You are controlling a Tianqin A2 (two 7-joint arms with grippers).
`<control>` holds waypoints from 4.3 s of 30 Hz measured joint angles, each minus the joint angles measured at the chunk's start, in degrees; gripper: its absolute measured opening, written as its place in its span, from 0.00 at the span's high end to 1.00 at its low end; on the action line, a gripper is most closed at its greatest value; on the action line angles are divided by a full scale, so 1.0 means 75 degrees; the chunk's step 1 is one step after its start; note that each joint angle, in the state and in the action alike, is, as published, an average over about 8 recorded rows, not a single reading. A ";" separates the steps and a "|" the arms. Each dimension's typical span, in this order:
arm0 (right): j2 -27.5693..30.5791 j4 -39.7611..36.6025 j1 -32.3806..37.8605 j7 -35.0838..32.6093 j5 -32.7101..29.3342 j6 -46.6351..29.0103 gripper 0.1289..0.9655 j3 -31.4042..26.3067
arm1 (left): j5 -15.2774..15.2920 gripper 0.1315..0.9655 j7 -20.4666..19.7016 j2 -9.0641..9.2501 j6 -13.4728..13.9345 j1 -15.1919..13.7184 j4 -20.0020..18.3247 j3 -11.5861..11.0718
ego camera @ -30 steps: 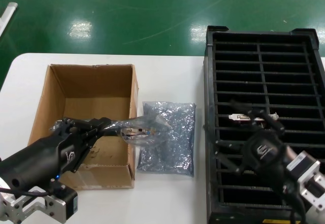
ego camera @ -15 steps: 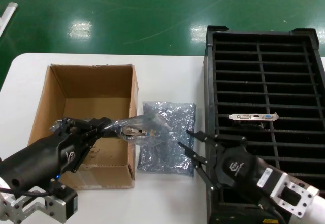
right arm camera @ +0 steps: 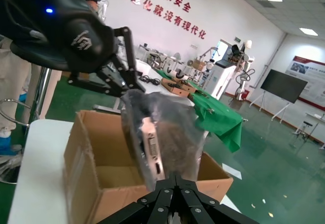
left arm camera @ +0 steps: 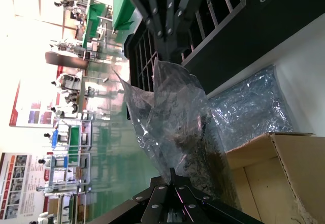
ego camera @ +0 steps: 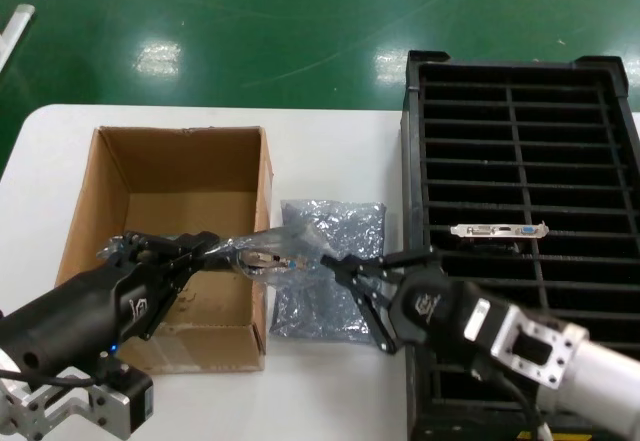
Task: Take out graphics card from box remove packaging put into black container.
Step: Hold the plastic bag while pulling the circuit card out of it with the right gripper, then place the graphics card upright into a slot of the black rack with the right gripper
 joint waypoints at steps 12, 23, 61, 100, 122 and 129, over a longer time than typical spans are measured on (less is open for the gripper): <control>-0.0149 -0.1057 0.1265 0.0328 -0.0068 -0.0719 0.99 -0.0493 | 0.0000 0.99 0.0000 0.0000 0.0000 0.0000 0.0000 0.0000; -0.0260 -0.1929 0.2260 0.0487 -0.0240 -0.1677 0.99 -0.1025 | 0.0000 0.99 0.0000 0.0000 0.0000 0.0000 0.0000 0.0000; -0.1323 -0.3663 0.3175 -0.0198 -0.0111 -0.2064 0.86 -0.0945 | 0.0000 0.99 0.0000 0.0000 0.0000 0.0000 0.0000 0.0000; 0.1974 0.1000 0.1177 0.1323 0.0798 -0.2237 0.93 0.0514 | 0.0000 0.99 0.0000 0.0000 0.0000 0.0000 0.0000 0.0000; 0.2972 0.1507 0.0096 0.1507 0.1116 -0.1537 0.93 0.1635 | 0.0000 0.99 0.0000 0.0000 0.0000 0.0000 0.0000 0.0000; 0.2972 0.1507 0.0096 0.1507 0.1116 -0.1537 0.93 0.1635 | 0.0000 0.99 0.0000 0.0000 0.0000 0.0000 0.0000 0.0000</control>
